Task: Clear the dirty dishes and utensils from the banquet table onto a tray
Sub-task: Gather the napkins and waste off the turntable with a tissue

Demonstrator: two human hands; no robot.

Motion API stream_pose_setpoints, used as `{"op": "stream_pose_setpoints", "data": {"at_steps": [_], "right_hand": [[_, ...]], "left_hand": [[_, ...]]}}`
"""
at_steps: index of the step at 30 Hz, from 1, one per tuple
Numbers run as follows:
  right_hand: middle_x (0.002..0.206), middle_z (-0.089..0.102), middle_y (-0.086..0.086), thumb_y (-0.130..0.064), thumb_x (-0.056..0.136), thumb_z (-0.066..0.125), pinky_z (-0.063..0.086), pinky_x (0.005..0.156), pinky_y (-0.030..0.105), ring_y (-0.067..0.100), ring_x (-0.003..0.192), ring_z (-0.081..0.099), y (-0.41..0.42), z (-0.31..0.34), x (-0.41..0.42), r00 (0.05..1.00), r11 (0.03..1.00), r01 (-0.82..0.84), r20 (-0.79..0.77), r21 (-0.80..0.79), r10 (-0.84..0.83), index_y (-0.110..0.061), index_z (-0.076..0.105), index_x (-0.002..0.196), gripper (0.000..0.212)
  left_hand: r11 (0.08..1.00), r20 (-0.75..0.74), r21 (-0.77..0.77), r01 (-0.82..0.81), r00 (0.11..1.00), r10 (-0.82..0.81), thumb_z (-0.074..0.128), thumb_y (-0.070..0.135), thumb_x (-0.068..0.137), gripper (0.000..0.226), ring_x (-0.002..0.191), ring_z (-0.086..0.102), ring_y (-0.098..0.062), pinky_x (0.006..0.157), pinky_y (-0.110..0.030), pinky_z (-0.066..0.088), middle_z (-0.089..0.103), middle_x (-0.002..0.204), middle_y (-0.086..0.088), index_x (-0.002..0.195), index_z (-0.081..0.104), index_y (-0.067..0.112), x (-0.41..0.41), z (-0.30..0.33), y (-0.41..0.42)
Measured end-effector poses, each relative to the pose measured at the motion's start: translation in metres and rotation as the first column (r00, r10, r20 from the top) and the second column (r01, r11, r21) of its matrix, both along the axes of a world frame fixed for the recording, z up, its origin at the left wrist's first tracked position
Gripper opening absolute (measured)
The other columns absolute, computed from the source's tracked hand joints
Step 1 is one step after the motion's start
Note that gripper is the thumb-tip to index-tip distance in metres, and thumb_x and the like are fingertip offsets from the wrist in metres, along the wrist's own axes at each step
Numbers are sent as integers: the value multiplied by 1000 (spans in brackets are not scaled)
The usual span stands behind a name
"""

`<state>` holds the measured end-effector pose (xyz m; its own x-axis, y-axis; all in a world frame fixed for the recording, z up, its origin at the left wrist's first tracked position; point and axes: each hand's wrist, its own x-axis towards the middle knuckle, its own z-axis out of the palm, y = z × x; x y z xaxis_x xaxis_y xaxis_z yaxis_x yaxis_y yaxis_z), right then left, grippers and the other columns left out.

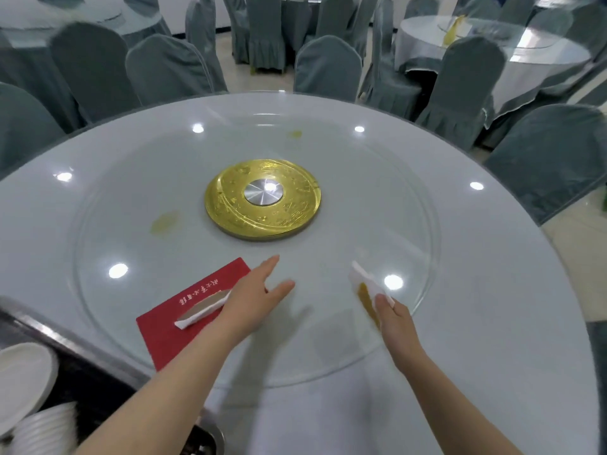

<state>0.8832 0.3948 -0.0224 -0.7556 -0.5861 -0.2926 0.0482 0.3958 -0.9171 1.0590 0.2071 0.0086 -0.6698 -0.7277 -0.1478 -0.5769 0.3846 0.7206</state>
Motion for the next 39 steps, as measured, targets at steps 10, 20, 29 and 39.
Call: {"op": "stream_pose_setpoints", "data": {"at_steps": [10,20,29,39], "right_hand": [[96,70,-10,-27,102,40,43,77,24,11,95,64,-34,21,-3,994,995,23,-101,-101,-33,-19,68,111,30],[91,67,-10,-27,102,40,42,71,21,15,91,63,-105,40,9,896,980,-192,-417,-48,155,-29,64,119,30],[124,64,-6,-27,103,35,40,89,25,16,116,57,-154,0,50,762,876,-441,-434,196,481,-27,54,133,36],[109,62,-4,-22,103,34,40,87,29,17,103,56,-151,-42,74,938,983,-158,-296,97,180,-16,59,126,35]], "left_hand": [[966,-12,-101,-236,972,236,61,40,90,65,142,31,-17,111,-32,26,38,153,-2,148,37,23,43,-2,-41],[942,99,-96,-321,939,329,69,36,86,74,147,18,-14,113,-35,24,28,158,1,148,34,22,99,-39,-86],[951,303,-129,-280,902,306,73,48,78,101,149,4,-21,118,-39,13,6,162,-5,154,16,14,149,-82,-132],[927,462,-364,-93,846,267,46,66,83,98,148,6,-30,118,-49,10,7,162,-14,153,11,7,176,-96,-188]]}}
